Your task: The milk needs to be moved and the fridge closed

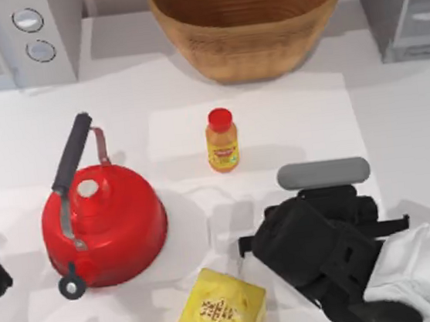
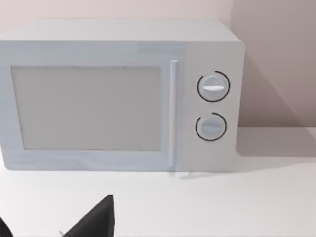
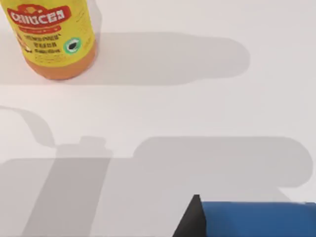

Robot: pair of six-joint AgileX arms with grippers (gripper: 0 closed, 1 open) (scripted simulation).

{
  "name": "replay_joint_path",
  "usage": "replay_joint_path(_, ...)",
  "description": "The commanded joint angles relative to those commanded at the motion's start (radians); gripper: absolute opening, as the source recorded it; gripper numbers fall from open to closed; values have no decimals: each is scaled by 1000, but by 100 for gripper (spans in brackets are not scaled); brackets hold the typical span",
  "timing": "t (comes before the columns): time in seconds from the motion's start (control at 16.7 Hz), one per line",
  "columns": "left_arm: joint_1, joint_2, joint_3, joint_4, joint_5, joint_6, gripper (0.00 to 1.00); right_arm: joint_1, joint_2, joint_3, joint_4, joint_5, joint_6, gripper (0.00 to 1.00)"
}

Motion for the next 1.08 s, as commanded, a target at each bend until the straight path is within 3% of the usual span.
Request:
replay_joint_path(0.54, 0, 0, 0, 0, 0, 0, 100, 1, -5, 2, -4, 0, 2, 0)
replay_joint_path(1.08, 0, 0, 0, 0, 0, 0, 100, 1, -97, 50, -144, -1, -1, 0)
